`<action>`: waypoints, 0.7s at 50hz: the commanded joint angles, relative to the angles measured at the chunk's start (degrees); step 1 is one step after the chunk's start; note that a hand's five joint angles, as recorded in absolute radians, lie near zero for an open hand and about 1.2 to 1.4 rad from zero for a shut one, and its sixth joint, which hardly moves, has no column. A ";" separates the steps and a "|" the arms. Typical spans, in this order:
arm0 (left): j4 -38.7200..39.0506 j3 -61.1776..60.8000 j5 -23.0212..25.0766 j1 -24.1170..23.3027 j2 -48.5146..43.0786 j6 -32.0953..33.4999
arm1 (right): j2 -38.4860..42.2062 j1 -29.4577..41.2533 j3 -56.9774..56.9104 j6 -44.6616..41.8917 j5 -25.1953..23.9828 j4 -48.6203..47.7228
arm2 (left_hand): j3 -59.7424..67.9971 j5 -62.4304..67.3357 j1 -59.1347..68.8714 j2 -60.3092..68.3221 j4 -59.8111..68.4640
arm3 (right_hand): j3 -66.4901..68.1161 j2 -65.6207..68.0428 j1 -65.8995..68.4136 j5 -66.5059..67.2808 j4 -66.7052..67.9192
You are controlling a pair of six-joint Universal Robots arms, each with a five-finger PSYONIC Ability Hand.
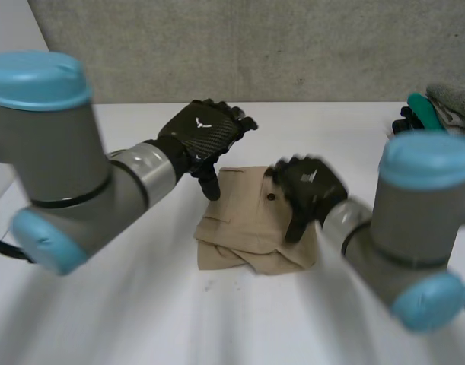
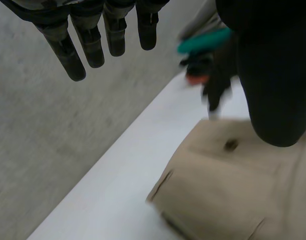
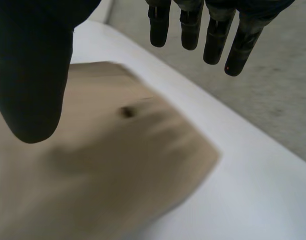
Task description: Fold the laundry.
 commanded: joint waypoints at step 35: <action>1.29 -10.53 18.12 5.64 11.16 -7.67 | 10.28 6.99 11.56 -6.38 9.11 -24.26 | -0.67 -1.36 0.67 -0.32 -0.27 | -1.18 -2.18 0.62 -2.73 -2.91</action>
